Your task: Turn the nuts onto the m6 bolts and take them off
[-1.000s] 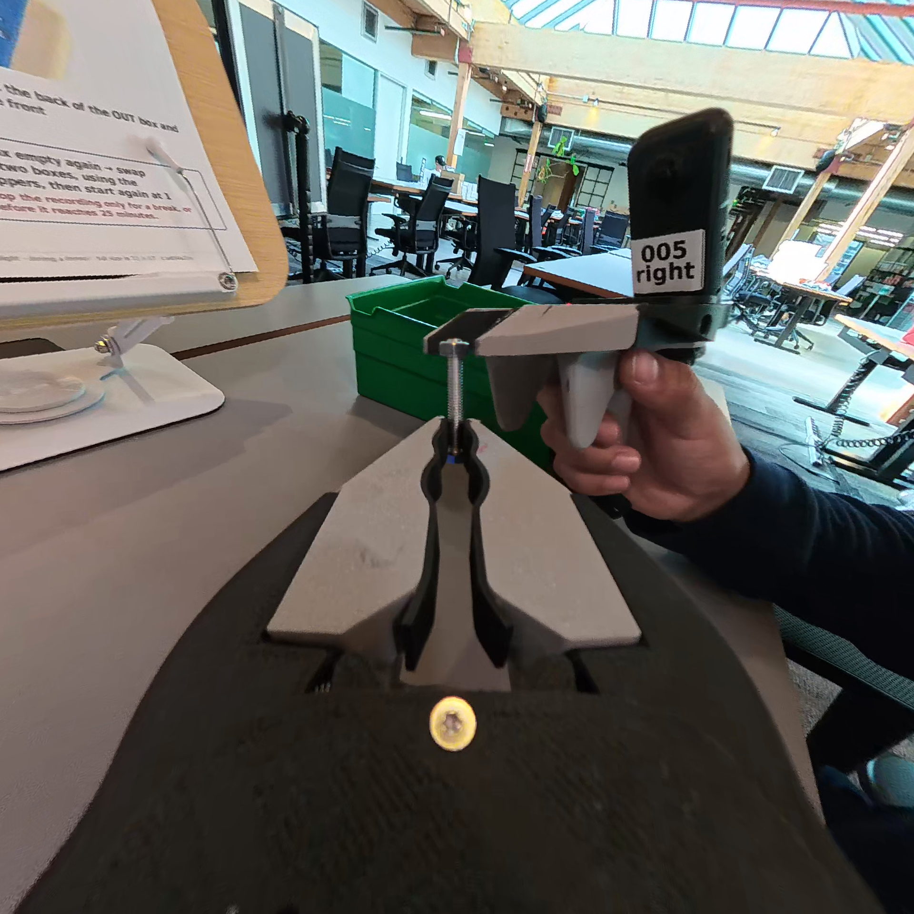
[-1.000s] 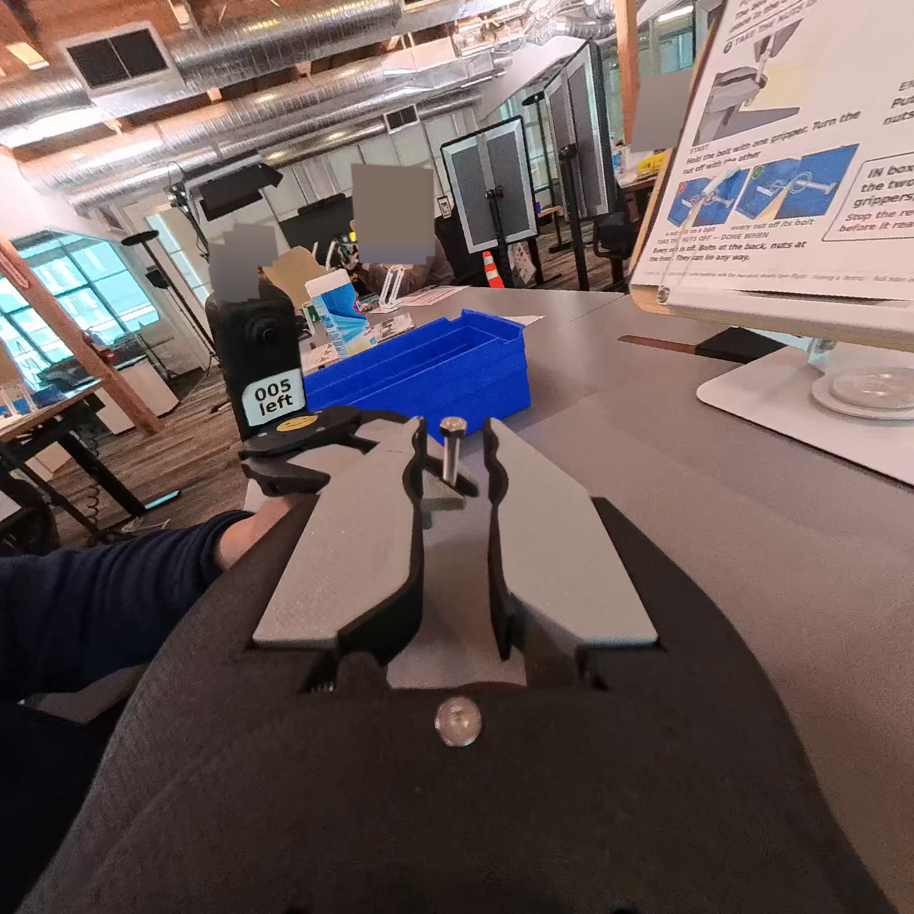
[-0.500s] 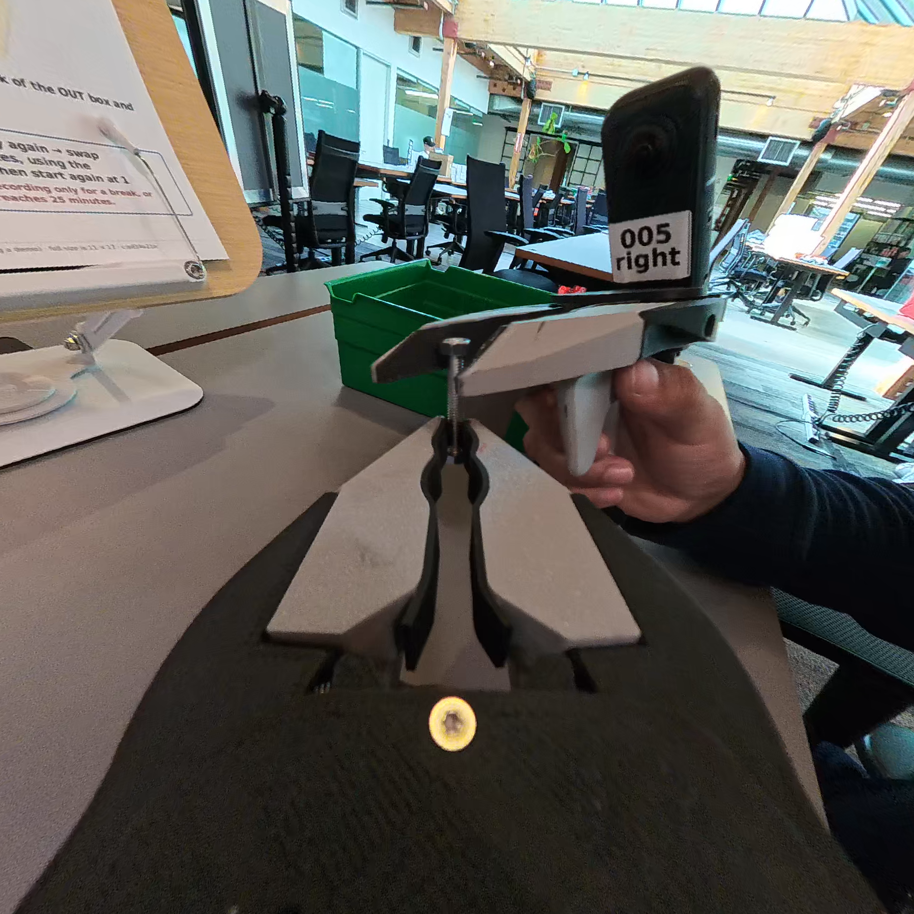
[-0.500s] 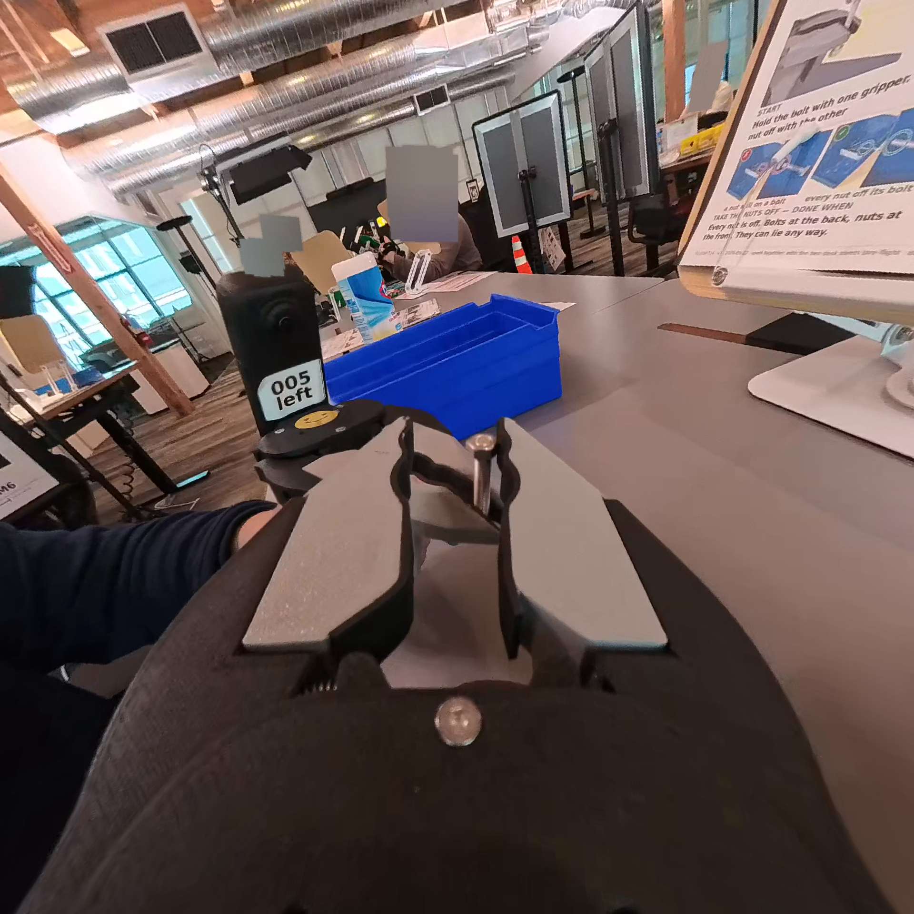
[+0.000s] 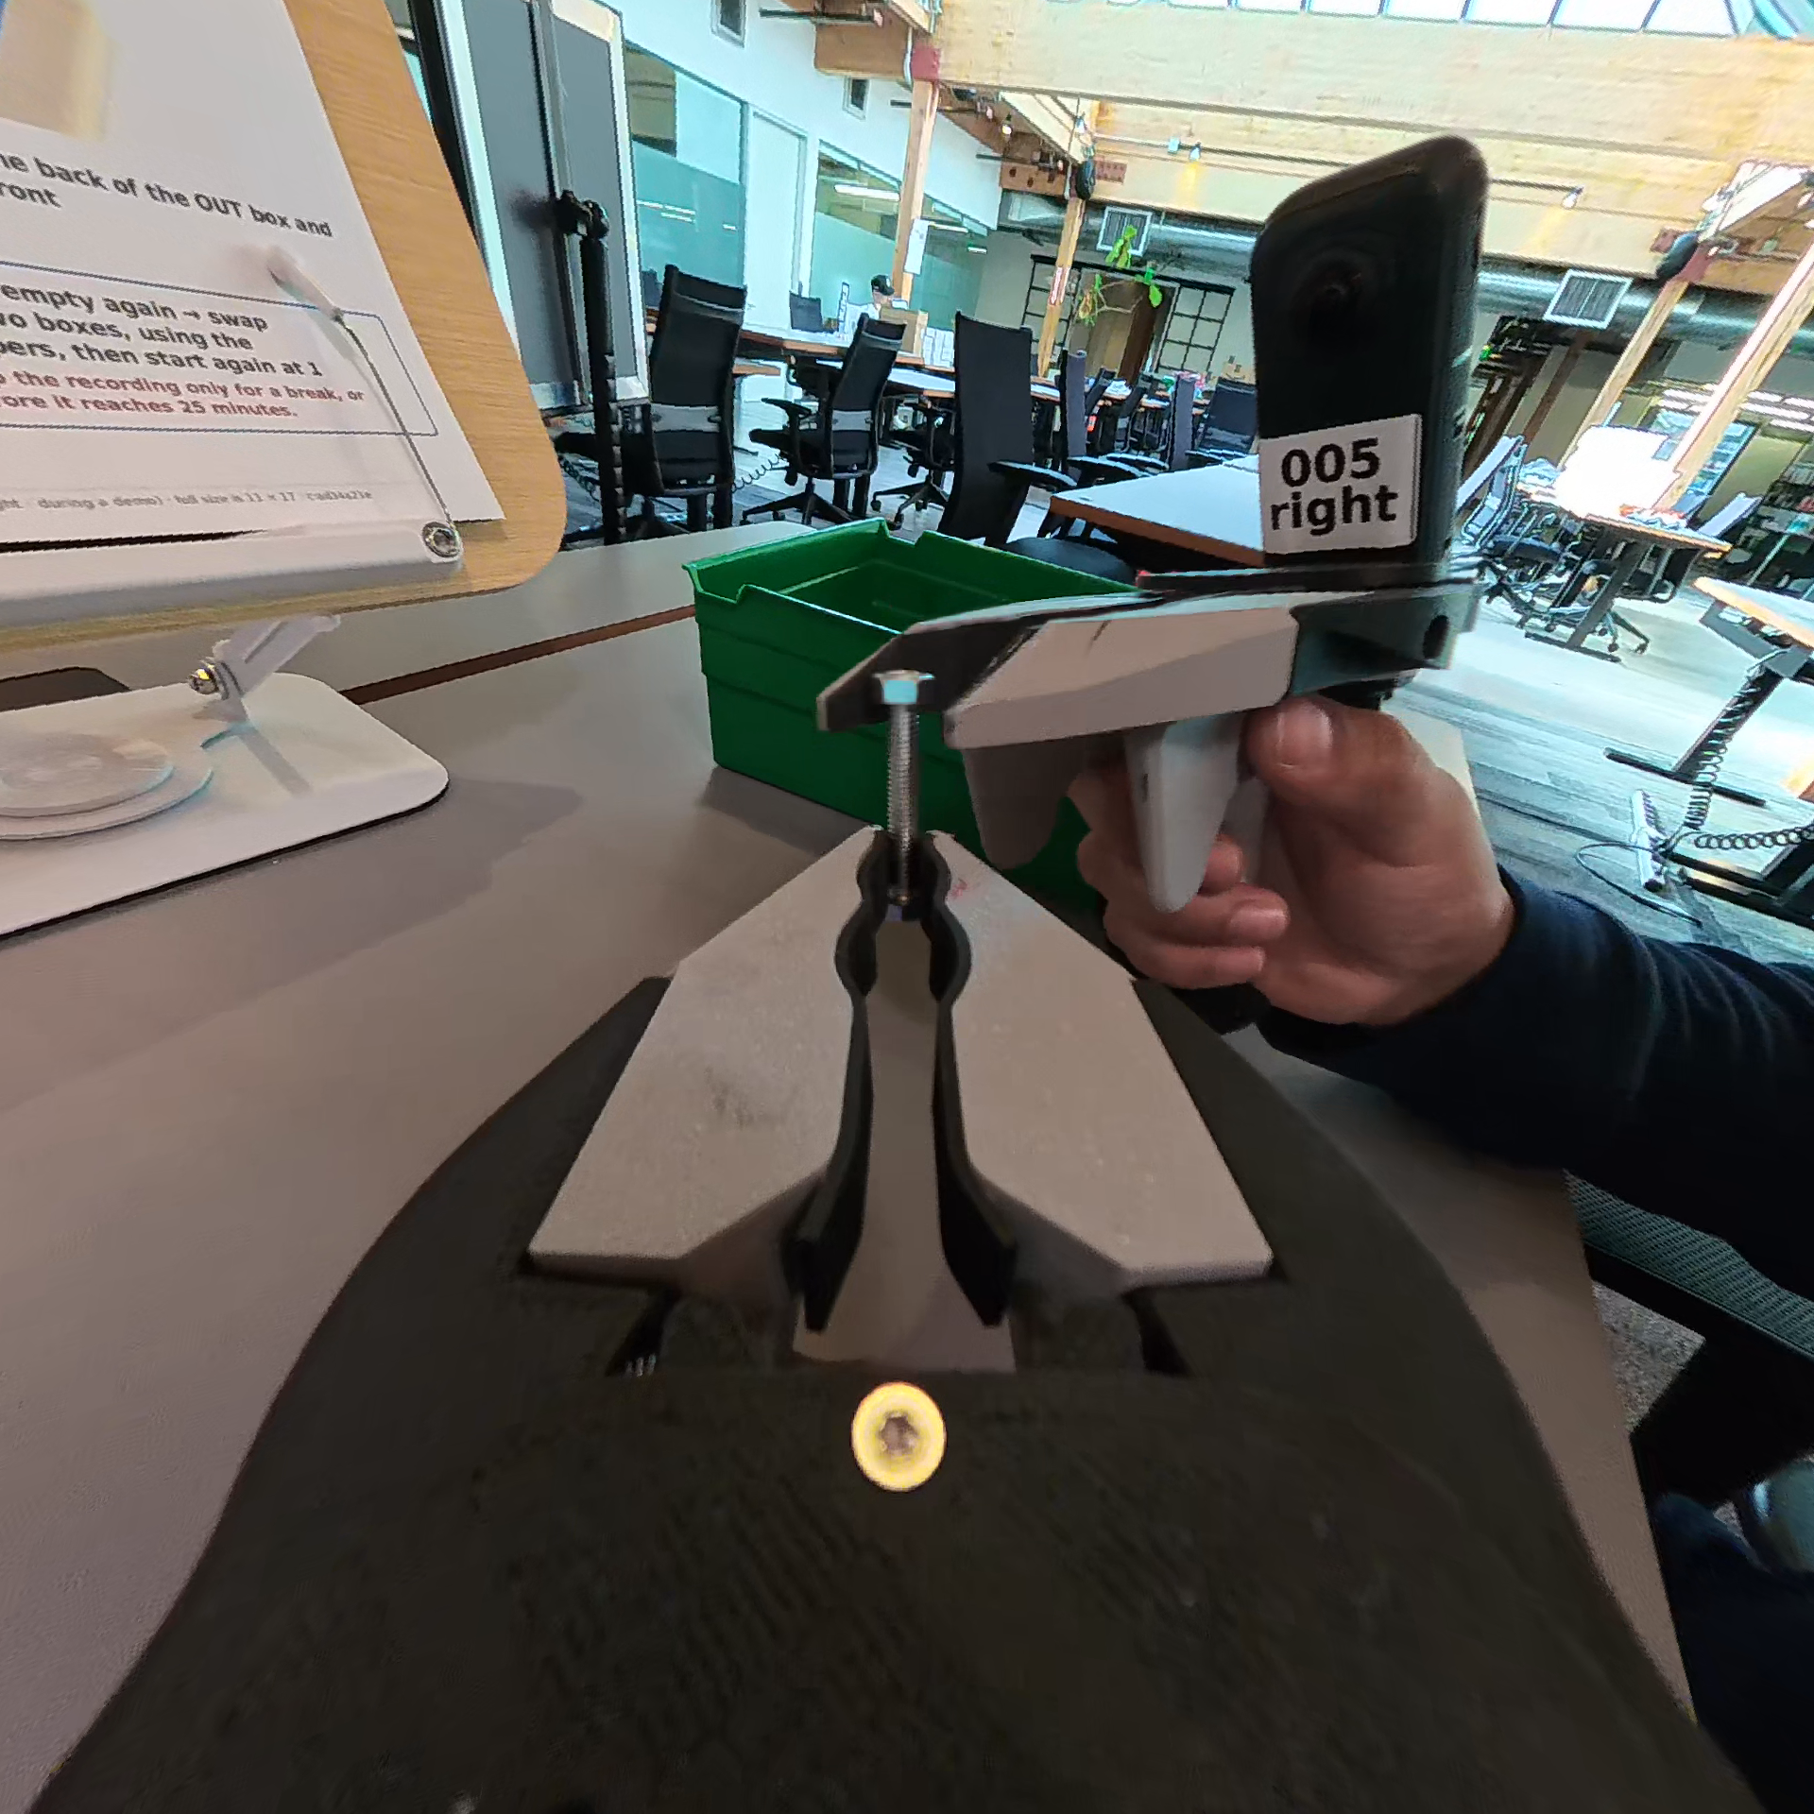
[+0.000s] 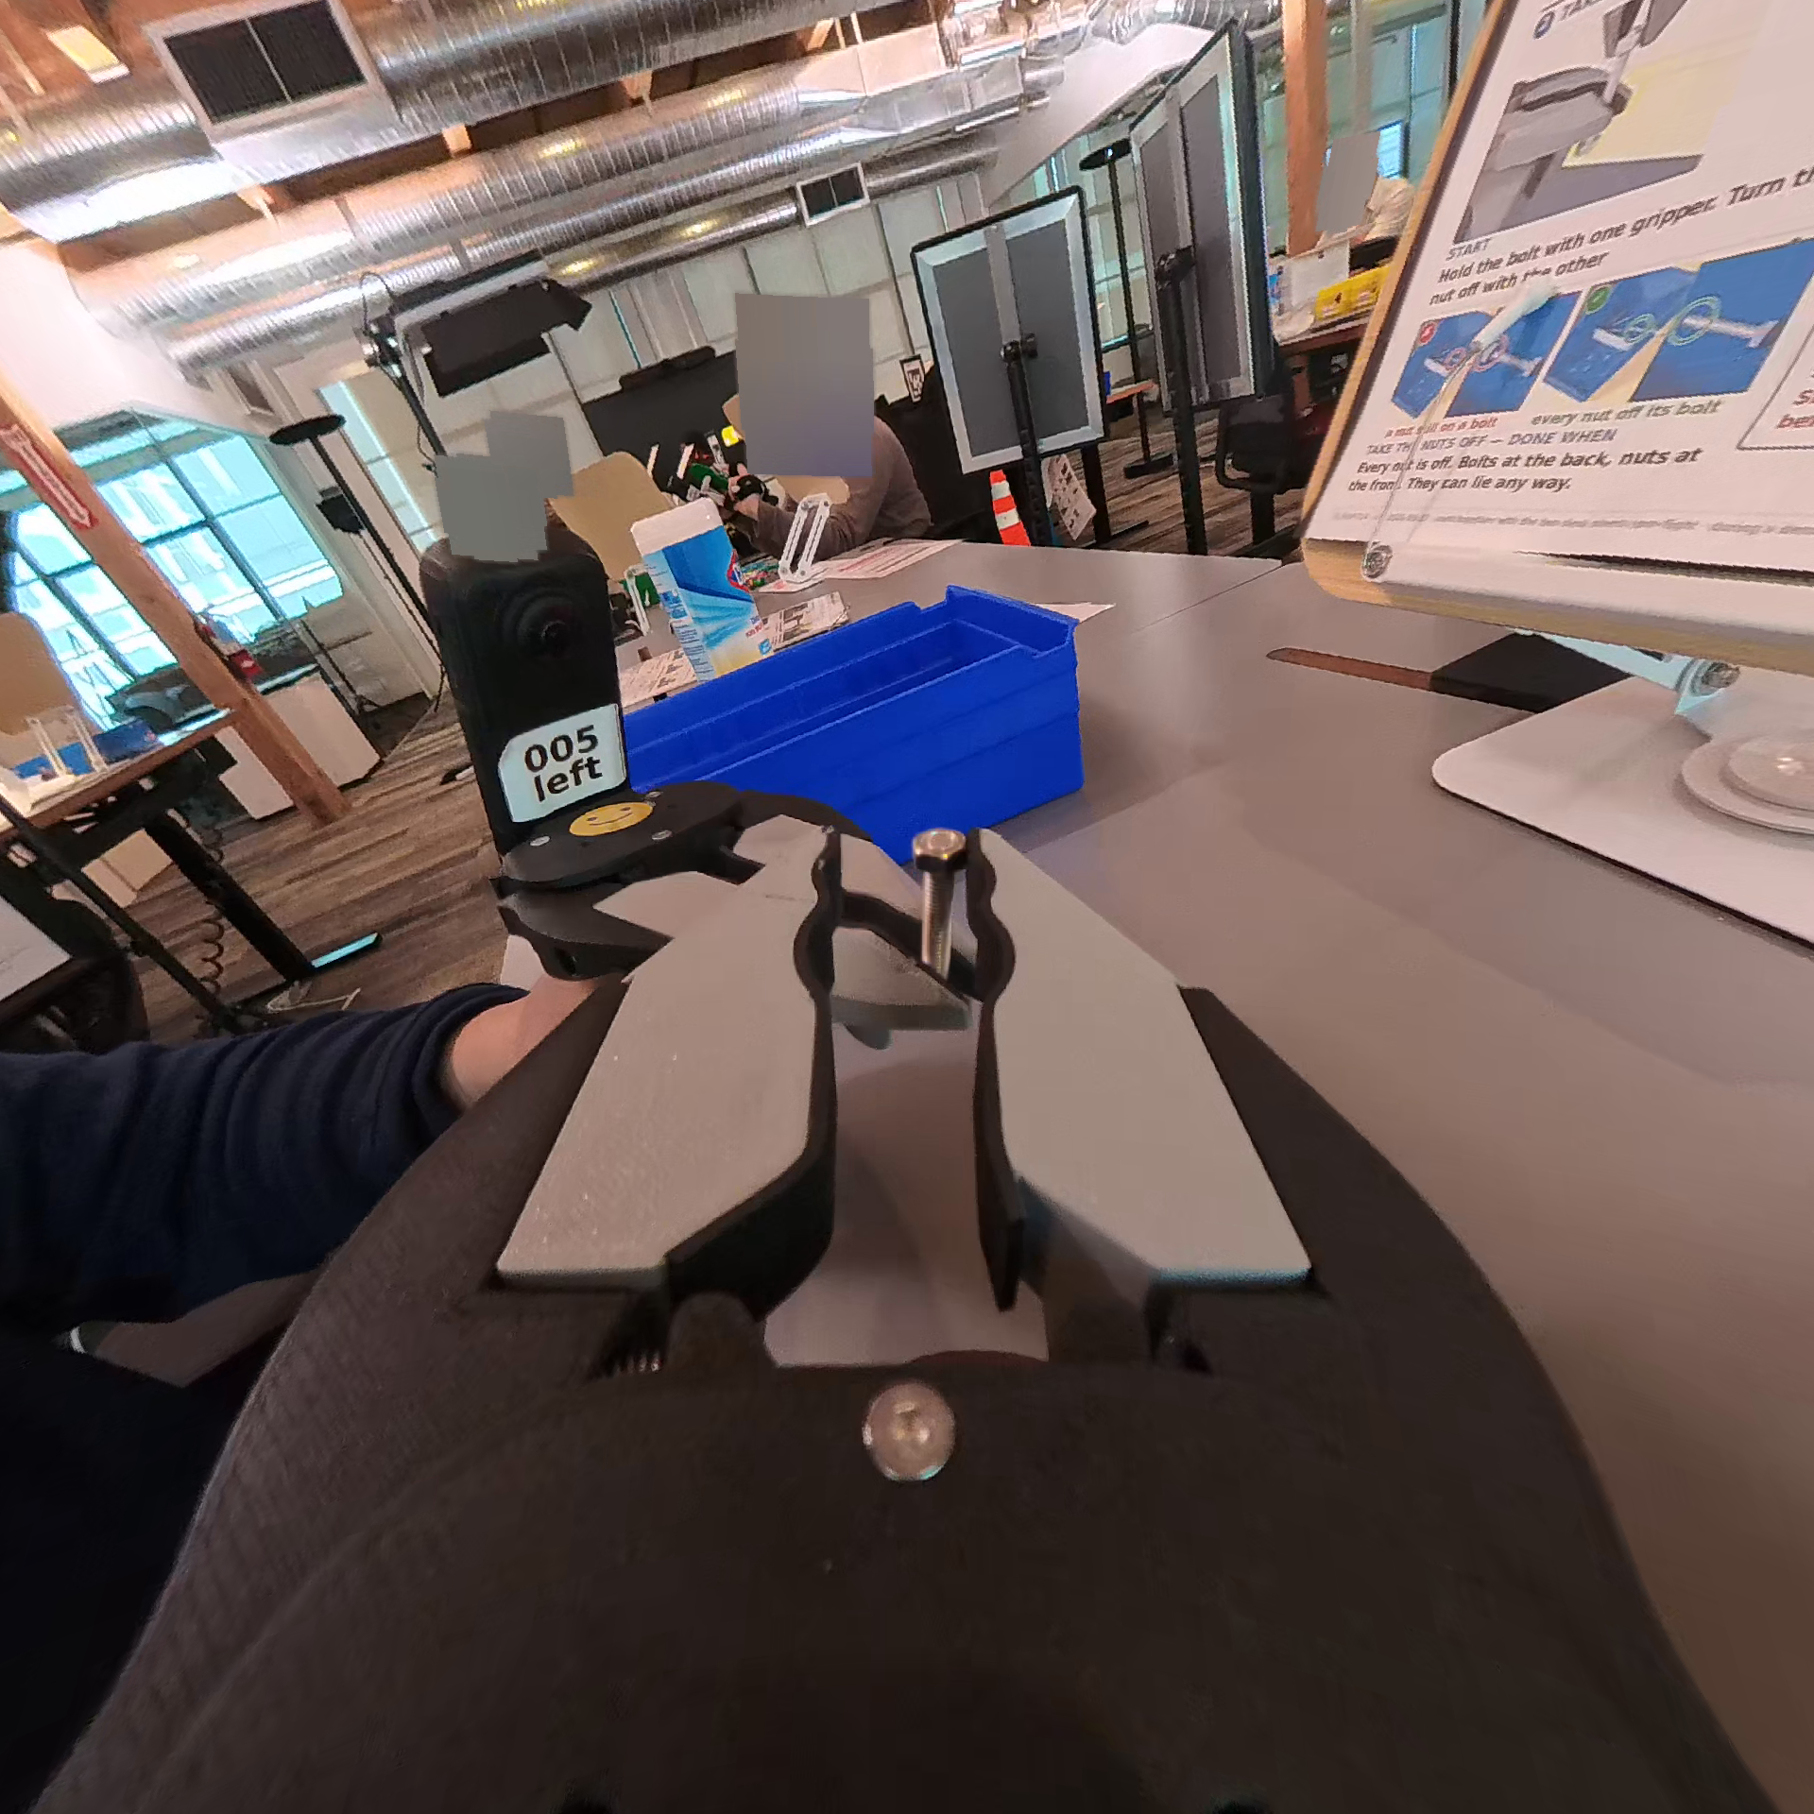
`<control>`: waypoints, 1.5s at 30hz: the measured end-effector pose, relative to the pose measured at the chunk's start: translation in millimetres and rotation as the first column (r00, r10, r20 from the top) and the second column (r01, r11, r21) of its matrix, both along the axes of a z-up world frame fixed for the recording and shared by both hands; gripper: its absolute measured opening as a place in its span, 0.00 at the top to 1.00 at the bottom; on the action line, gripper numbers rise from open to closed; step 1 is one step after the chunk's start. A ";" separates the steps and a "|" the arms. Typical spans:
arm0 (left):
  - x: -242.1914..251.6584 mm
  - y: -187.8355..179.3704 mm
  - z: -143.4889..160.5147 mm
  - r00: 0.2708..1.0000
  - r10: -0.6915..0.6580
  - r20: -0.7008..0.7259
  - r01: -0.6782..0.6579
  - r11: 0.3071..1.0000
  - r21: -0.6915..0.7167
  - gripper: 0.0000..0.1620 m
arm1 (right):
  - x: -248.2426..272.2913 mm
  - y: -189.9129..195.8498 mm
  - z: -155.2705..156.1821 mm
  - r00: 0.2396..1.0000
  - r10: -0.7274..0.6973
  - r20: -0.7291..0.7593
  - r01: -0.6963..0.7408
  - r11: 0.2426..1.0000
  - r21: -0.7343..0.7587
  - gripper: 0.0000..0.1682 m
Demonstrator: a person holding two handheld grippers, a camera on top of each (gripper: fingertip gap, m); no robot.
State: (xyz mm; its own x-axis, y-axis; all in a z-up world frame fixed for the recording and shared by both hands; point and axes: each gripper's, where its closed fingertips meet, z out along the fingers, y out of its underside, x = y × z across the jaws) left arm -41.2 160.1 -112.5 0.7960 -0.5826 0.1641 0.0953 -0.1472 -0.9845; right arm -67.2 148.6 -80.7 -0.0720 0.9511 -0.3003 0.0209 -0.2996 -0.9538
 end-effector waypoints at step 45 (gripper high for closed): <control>-7.8 3.7 -1.1 0.999 0.046 -0.010 -0.046 0.999 0.001 0.98 | 3.1 7.3 -1.5 0.999 -0.039 0.008 0.039 0.999 0.022 0.91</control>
State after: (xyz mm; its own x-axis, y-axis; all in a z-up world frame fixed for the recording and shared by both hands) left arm -49.0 163.8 -113.6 0.8234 -0.5458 0.1554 0.0920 -0.1418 -0.9856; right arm -64.1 155.9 -82.2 -0.0320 0.9596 -0.2796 0.0177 -0.2792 -0.9601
